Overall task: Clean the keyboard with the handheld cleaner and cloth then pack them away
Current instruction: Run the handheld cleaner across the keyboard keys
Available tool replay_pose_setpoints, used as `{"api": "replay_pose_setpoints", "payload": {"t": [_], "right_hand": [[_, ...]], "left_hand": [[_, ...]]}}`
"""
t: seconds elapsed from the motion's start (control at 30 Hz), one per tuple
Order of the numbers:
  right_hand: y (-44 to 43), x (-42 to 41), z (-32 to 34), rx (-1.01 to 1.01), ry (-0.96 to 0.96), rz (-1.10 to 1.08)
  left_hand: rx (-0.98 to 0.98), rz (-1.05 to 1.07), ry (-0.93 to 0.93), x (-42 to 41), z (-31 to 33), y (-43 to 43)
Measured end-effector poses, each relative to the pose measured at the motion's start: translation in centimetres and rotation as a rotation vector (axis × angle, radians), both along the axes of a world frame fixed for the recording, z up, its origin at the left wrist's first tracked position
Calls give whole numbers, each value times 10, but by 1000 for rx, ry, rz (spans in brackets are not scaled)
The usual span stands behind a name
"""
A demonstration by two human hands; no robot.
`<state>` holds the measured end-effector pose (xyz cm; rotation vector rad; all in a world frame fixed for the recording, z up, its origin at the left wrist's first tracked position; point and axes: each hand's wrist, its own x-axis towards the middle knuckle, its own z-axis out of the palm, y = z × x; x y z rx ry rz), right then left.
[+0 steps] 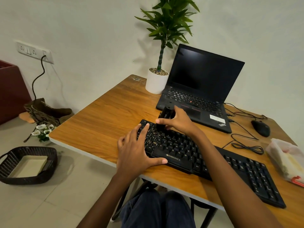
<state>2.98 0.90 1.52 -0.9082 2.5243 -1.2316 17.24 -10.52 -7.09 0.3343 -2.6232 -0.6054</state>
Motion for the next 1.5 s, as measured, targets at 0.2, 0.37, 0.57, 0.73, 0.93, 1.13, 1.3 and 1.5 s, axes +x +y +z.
{"api": "replay_pose_setpoints", "payload": {"t": [0.2, 0.37, 0.57, 0.73, 0.93, 1.13, 1.3, 1.5], "right_hand": [[-2, -4, 3, 33, 78, -22], [2, -6, 7, 34, -95, 69], [-2, -4, 2, 38, -28, 78], [-6, -10, 2, 90, 107, 42], [-11, -7, 2, 68, 93, 47], [-10, -6, 3, 39, -39, 62], [-1, -8, 0, -15, -27, -13], [16, -12, -3, -52, -93, -73]], "left_hand": [[4, -2, 6, 0, -1, -1], [-9, -2, -15, 0, 0, 0], [-3, 0, -2, -1, -1, 0], [-3, 1, 2, -1, 0, 0], [-7, 7, 6, -1, 0, 0], [-8, 10, 3, -1, 0, 1], [-6, 3, -5, -1, -1, 0], [-6, 6, 3, 0, -1, 0]]}}
